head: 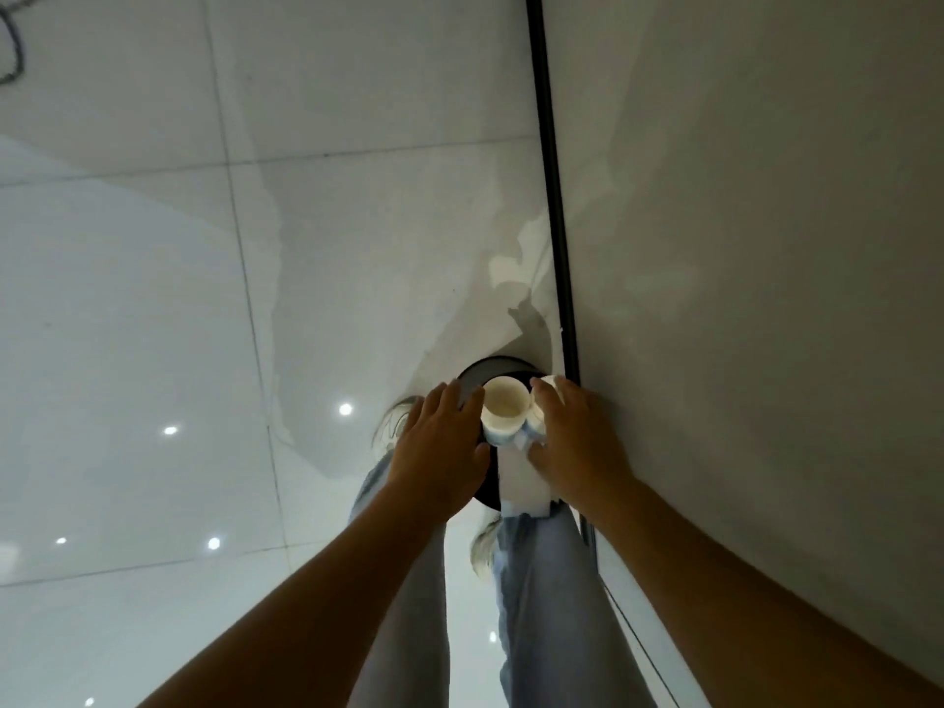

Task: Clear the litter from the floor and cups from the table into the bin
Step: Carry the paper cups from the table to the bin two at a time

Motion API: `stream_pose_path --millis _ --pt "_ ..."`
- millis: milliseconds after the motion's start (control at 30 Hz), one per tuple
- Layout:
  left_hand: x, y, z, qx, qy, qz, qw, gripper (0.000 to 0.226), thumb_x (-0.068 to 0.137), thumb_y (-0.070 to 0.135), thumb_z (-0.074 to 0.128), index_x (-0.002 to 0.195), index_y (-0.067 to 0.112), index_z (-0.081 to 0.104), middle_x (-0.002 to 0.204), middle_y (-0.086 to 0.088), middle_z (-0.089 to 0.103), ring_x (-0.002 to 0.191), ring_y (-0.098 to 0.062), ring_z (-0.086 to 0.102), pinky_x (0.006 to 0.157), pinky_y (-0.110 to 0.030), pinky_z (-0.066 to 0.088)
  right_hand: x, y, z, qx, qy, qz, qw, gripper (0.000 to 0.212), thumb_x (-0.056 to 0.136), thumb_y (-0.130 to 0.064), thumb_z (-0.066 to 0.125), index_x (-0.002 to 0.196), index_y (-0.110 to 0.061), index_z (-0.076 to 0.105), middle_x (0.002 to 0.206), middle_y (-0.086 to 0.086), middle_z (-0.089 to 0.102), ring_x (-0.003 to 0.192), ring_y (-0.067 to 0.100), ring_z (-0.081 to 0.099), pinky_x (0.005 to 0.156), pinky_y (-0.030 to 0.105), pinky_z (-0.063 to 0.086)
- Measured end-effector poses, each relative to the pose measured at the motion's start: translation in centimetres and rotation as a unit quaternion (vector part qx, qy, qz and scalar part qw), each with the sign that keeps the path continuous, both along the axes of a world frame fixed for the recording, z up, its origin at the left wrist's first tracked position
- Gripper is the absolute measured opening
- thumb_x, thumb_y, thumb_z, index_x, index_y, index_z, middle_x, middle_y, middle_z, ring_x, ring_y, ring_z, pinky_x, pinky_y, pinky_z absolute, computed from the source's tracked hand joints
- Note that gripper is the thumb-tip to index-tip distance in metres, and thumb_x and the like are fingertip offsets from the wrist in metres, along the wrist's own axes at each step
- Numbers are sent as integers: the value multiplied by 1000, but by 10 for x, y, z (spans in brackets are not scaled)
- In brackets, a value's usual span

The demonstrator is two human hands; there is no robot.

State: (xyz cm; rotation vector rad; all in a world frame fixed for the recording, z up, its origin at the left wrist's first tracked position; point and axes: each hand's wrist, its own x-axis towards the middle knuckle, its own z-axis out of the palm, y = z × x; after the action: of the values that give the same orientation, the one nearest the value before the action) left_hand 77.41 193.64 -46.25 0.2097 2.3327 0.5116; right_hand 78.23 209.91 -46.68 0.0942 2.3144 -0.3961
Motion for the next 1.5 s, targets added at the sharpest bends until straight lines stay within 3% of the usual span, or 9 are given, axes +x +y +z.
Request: stream_pose_path --millis 233,367,667,867,1100,1500 --pt "8 -51 142 -58 35 28 997 59 100 39 40 151 21 17 159 -6 15 147 -21 10 119 -34 6 4 -77 144 -17 49 78 996 61 98 -33 51 150 -23 20 156 4 25 142 25 28 113 37 34" --pt "30 -83 213 -99 79 68 990 58 100 37 38 151 19 17 159 -7 16 147 -22 10 121 -36 6 15 -111 212 -41 89 158 982 62 95 -28 54 148 -24 23 155 5 25 139 27 31 111 39 34" --pt "176 -158 343 -155 109 261 947 55 98 37 41 146 16 27 153 -8 28 143 -23 22 120 -39 12 87 -182 332 -37 114 348 930 60 95 -28 52 148 -22 23 150 6 31 129 27 39 99 38 43" --pt "282 -221 380 -172 87 395 898 51 97 36 42 142 14 34 148 -9 34 140 -24 26 119 -40 14 151 -280 380 -52 124 473 871 57 94 -24 51 146 -22 26 146 4 34 126 26 40 98 37 43" --pt "414 -329 398 -198 40 514 834 50 97 35 40 141 14 34 144 -7 39 135 -25 32 118 -41 16 250 -435 409 -56 125 624 769 56 94 -24 50 146 -20 28 143 6 36 126 28 40 97 38 42" --pt "622 -521 408 -212 -2 643 736 44 96 33 42 134 12 42 130 -8 49 120 -25 45 107 -34 31 440 -680 418 -87 107 746 651 57 92 -20 49 145 -18 28 139 8 40 123 28 42 95 38 42"
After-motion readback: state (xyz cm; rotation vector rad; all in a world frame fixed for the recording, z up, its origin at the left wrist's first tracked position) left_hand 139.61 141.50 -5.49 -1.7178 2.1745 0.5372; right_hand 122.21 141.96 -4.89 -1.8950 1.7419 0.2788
